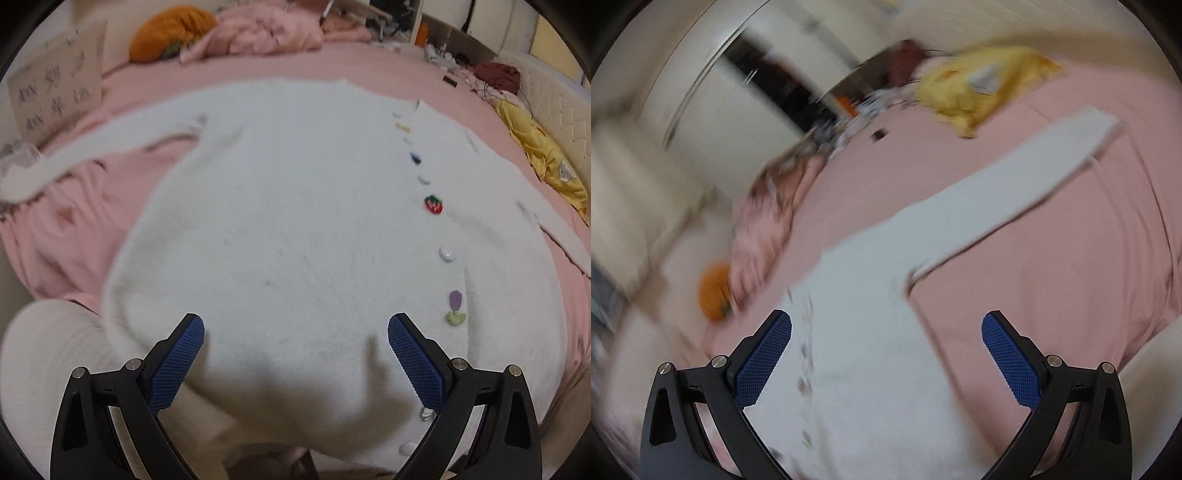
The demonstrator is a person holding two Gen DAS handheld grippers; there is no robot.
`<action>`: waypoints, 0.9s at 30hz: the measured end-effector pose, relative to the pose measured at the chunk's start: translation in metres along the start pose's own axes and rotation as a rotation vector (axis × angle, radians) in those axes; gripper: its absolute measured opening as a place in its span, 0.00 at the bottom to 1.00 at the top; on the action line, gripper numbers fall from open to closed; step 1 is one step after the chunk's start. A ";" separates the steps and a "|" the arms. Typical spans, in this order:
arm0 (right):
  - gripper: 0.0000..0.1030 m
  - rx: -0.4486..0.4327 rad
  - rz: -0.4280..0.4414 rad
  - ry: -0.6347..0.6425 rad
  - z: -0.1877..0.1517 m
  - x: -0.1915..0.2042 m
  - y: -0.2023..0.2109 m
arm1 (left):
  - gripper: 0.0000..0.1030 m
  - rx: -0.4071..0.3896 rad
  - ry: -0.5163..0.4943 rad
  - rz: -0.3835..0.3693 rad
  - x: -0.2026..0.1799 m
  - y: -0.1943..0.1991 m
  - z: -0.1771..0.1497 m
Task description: Fold clothes
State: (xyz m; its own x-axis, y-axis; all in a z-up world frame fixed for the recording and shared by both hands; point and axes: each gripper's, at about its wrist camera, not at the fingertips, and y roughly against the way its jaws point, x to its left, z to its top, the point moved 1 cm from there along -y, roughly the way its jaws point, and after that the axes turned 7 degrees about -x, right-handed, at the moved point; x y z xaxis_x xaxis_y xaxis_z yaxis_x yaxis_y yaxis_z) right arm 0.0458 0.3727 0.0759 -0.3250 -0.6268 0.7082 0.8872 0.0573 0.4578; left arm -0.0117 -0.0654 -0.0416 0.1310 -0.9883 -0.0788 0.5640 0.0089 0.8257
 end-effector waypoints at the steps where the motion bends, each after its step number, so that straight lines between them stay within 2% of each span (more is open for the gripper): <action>1: 1.00 -0.020 0.006 -0.074 0.019 -0.019 0.002 | 0.97 0.021 0.005 0.003 0.000 -0.006 -0.001; 4: 1.00 -0.105 -0.016 -0.270 0.075 -0.080 0.005 | 0.99 0.075 0.012 0.028 0.001 -0.024 -0.004; 9: 1.00 -0.197 -0.096 -0.468 0.145 -0.168 -0.009 | 1.00 0.072 -0.008 0.073 -0.009 -0.031 -0.007; 12: 1.00 -0.229 -0.093 -0.587 0.162 -0.214 -0.024 | 1.00 0.074 -0.003 0.075 -0.009 -0.030 -0.008; 17: 1.00 -0.225 -0.078 -0.761 0.165 -0.271 -0.040 | 1.00 0.073 -0.002 0.091 -0.014 -0.029 -0.012; 20: 1.00 -0.211 -0.099 -0.770 0.171 -0.280 -0.049 | 1.00 0.074 -0.004 0.105 -0.018 -0.029 -0.015; 27: 1.00 -0.137 -0.210 -0.601 0.194 -0.270 -0.082 | 1.00 0.079 -0.009 0.117 -0.028 -0.027 -0.016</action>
State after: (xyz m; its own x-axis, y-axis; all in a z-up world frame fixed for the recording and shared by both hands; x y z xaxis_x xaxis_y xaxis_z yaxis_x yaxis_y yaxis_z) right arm -0.0031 0.6882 -0.0486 -0.5875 -0.0677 0.8064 0.8055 -0.1435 0.5749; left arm -0.0176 -0.0354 -0.0710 0.1852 -0.9824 0.0255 0.4790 0.1128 0.8705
